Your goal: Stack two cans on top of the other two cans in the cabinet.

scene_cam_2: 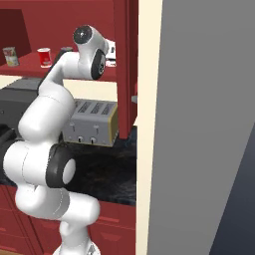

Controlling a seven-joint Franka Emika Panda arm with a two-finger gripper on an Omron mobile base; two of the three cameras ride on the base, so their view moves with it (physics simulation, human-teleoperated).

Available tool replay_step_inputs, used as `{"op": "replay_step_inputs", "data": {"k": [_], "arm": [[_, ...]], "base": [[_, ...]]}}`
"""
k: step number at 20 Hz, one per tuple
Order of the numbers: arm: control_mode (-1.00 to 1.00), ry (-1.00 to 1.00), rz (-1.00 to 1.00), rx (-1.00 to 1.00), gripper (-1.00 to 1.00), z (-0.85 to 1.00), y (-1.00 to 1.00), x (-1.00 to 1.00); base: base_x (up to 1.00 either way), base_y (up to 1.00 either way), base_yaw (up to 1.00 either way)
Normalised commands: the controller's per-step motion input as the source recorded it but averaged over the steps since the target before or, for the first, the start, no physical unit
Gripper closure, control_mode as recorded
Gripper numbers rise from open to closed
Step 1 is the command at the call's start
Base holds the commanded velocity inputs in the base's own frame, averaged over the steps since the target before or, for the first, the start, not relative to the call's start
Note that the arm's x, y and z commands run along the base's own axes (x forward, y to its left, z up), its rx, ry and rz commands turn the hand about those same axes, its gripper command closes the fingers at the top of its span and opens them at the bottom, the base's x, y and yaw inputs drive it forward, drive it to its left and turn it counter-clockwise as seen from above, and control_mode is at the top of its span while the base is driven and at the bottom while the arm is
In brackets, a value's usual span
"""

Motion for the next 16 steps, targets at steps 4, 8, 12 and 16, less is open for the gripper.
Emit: {"op": "replay_step_inputs", "data": {"k": [4, 8, 12, 16], "arm": [[-1.0, 0.0, 0.26, 0.0, 1.0, 0.07, 0.16, -0.28], [-1.0, -0.01, 0.28, 0.0, 1.0, 0.02, 0.12, -0.3], [-1.0, -0.05, 0.25, 0.0, 1.0, 0.09, 0.14, -0.17], [-1.0, -0.05, 0.17, 0.0, 1.0, 0.11, 0.3, -0.09]], "base": [[0.0, 0.0, 0.0], [0.0, 0.0, 0.0], [0.0, 0.0, 0.0], [0.0, 0.0, 0.0]]}}
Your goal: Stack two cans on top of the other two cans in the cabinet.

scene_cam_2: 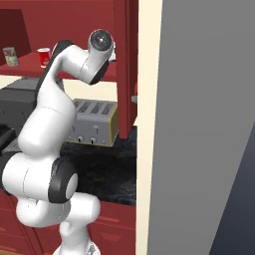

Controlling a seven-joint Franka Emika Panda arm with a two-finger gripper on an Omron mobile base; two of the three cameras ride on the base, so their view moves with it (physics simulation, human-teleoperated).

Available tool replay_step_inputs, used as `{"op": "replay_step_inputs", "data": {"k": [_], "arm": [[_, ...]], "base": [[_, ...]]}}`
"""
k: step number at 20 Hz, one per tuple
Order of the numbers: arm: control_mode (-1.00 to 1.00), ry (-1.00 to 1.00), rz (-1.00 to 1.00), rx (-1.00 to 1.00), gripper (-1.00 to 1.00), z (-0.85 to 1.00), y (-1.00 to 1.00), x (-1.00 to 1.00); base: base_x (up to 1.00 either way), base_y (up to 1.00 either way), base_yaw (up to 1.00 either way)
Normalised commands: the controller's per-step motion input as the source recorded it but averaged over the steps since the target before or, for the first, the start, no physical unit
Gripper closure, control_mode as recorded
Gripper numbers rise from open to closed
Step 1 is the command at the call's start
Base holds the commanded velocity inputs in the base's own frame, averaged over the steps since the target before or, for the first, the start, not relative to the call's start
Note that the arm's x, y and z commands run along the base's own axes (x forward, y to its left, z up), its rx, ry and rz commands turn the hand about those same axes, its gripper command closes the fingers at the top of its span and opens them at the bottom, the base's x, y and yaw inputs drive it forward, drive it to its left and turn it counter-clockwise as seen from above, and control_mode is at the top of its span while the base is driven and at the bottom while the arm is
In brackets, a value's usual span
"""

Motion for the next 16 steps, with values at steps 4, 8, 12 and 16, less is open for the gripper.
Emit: {"op": "replay_step_inputs", "data": {"k": [4, 8, 12, 16], "arm": [[-1.0, -0.06, 0.1, 0.0, 1.0, 0.09, 0.38, -0.04], [-1.0, -0.01, 0.04, 0.0, 1.0, 0.09, 0.4, -0.02], [-1.0, 0.0, 0.01, 0.0, 1.0, 0.15, 0.37, 0.0], [-1.0, 0.0, 0.0, 0.01, 1.0, 0.23, 0.33, 0.0]], "base": [[0.0, 0.0, 0.0], [0.0, 0.0, 0.0], [0.0, 0.0, 0.0], [0.0, 0.0, 0.0]]}}
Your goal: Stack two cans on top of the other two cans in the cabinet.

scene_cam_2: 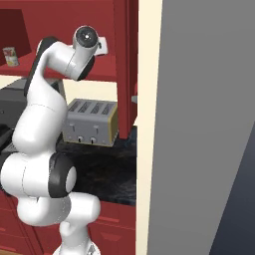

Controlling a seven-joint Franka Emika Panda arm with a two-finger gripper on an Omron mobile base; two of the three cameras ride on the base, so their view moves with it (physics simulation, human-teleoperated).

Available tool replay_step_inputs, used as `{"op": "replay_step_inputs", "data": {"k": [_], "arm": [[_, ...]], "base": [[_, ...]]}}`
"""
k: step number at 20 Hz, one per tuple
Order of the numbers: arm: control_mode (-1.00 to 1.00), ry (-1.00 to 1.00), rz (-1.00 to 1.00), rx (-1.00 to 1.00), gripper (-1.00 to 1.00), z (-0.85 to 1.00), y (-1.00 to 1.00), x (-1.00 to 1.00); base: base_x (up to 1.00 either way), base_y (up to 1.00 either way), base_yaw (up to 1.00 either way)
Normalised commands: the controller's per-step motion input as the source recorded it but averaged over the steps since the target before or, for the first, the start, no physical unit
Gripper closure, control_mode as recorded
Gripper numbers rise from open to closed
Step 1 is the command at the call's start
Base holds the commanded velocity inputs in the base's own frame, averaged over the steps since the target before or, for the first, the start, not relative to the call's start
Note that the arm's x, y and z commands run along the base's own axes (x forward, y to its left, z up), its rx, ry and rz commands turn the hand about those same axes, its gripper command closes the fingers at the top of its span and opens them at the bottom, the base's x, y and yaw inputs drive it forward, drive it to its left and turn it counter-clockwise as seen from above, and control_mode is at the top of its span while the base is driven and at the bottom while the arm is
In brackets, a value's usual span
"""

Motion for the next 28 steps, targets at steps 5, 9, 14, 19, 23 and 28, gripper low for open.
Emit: {"op": "replay_step_inputs", "data": {"k": [5, 9, 14, 19, 23, 28], "arm": [[-1.0, 0.0, 0.0, 0.0, 1.0, 0.2, 0.33, 0.01], [-1.0, 0.0, 0.0, 0.0, 1.0, 0.08, 0.41, 0.05], [-1.0, -0.01, 0.0, -0.02, 1.0, 0.01, 0.32, 0.16], [-1.0, 0.0, -0.02, -0.07, 1.0, 0.02, 0.11, 0.18], [-1.0, -0.01, 0.0, -0.06, 1.0, 0.06, 0.12, 0.17], [-1.0, 0.0, 0.0, -0.01, 1.0, 0.06, 0.13, 0.16]], "base": [[0.0, 0.0, 0.0], [0.0, 0.0, 0.0], [0.0, 0.0, 0.0], [0.0, 0.0, 0.0], [0.0, 0.0, 0.0], [0.0, 0.0, 0.0]]}}
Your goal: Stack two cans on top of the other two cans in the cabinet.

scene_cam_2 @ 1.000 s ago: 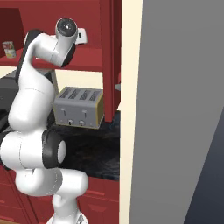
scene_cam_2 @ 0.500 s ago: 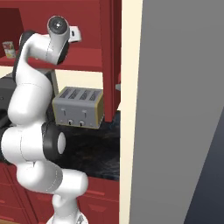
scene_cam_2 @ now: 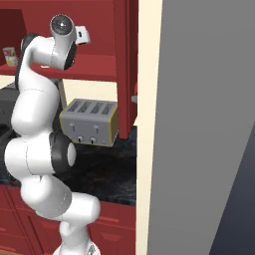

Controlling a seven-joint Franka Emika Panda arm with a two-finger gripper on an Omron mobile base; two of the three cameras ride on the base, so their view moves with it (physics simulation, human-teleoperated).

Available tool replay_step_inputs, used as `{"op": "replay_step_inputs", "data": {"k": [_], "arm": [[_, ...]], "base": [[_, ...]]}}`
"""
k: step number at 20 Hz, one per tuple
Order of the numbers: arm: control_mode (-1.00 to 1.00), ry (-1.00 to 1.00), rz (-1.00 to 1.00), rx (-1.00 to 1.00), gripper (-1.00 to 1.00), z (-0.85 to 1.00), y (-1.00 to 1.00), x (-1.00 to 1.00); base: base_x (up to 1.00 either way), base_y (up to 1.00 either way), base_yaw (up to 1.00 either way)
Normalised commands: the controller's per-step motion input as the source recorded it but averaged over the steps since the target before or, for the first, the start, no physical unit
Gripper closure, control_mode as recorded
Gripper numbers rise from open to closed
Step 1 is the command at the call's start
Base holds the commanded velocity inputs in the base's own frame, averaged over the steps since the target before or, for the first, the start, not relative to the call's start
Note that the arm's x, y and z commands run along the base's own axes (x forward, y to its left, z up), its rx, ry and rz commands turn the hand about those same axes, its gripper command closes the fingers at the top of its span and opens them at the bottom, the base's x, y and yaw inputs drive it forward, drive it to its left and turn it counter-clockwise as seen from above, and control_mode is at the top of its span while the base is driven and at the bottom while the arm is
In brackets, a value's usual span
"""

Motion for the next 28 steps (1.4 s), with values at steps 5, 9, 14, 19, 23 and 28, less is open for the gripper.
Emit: {"op": "replay_step_inputs", "data": {"k": [5, 9, 14, 19, 23, 28], "arm": [[-1.0, -0.01, 0.0, 0.0, 1.0, 0.01, 0.25, 0.16], [-1.0, 0.0, -0.03, 0.0, 1.0, 0.01, 0.18, 0.19], [-1.0, 0.0, -0.05, 0.0, 1.0, 0.02, 0.09, 0.25], [-1.0, 0.0, -0.05, 0.0, 1.0, 0.04, 0.05, 0.18], [-1.0, 0.0, -0.03, 0.02, 1.0, 0.04, 0.14, 0.16], [-1.0, 0.0, -0.02, 0.03, 1.0, 0.01, 0.14, 0.15]], "base": [[0.0, 0.0, 0.0], [0.0, 0.0, 0.0], [0.0, 0.0, 0.0], [0.0, 0.0, 0.0], [0.0, 0.0, 0.0], [0.0, 0.0, 0.0]]}}
